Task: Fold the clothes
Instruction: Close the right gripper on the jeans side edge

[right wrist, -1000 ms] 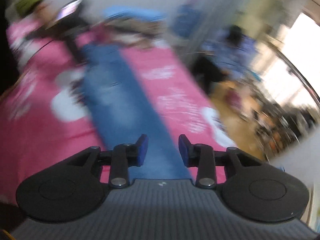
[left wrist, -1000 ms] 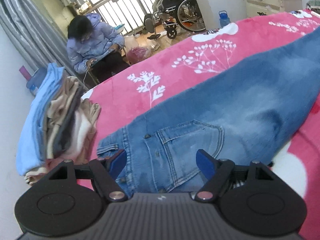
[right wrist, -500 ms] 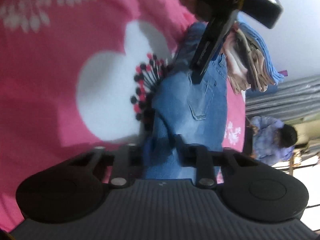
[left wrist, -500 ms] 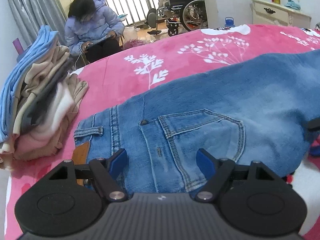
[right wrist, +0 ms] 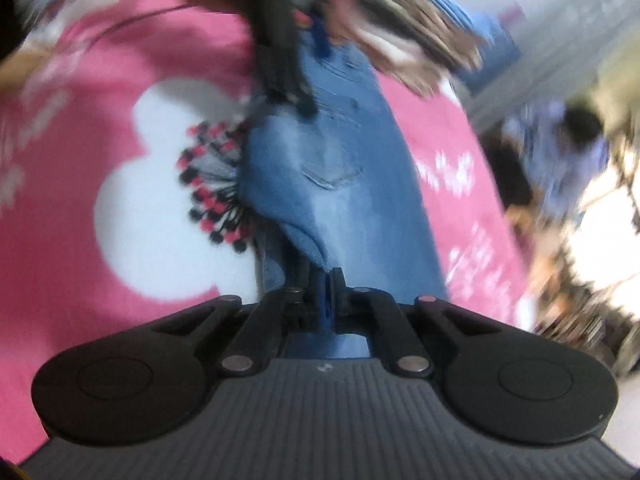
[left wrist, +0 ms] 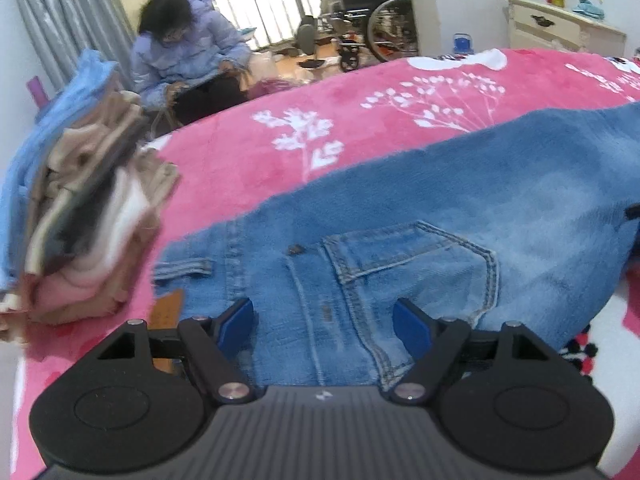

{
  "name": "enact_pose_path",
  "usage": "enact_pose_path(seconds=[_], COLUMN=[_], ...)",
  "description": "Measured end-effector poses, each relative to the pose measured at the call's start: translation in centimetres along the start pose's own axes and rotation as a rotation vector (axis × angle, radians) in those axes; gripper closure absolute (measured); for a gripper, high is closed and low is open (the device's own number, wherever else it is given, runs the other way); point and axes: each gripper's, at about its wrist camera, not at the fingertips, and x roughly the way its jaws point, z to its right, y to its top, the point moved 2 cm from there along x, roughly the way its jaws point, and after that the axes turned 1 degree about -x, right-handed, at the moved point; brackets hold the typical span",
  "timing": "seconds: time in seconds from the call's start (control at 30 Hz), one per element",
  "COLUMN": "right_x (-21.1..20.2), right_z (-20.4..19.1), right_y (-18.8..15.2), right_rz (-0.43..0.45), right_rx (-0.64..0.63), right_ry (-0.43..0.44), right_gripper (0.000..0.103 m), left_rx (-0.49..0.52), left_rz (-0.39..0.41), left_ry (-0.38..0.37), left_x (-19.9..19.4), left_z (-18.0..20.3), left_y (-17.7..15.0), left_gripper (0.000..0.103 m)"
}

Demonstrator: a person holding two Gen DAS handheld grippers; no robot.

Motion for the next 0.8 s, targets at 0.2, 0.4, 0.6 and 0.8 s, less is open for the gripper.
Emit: enact_pose_path(seconds=[0.2, 0.4, 0.6, 0.8], right_x=[1.5, 1.4, 0.8, -0.4], right_z=[3.5, 4.4, 4.4, 3.8], right_y=[-0.6, -0.9, -1.3, -1.2], right_rz=[0.005, 0.03, 0.052, 0.094], right_rx=[0.283, 0.387, 0.413, 0.385], right_ry=[0.11, 0.148, 0.163, 0.172], right_gripper=[0.103, 0.103, 0.102, 0.1], left_rx=[0.019, 0.259, 0.532, 0.46], left_rz=[0.011, 0.037, 0.135, 0.096], left_ry=[-0.194, -0.221, -0.105, -0.197], left_x=[-3.9, -4.2, -3.6, -3.8], left_z=[2.4, 8.5, 11.9, 10.3], left_y=[0.2, -0.3, -1.9, -1.3], left_gripper=[0.026, 0.026, 0.042, 0.057])
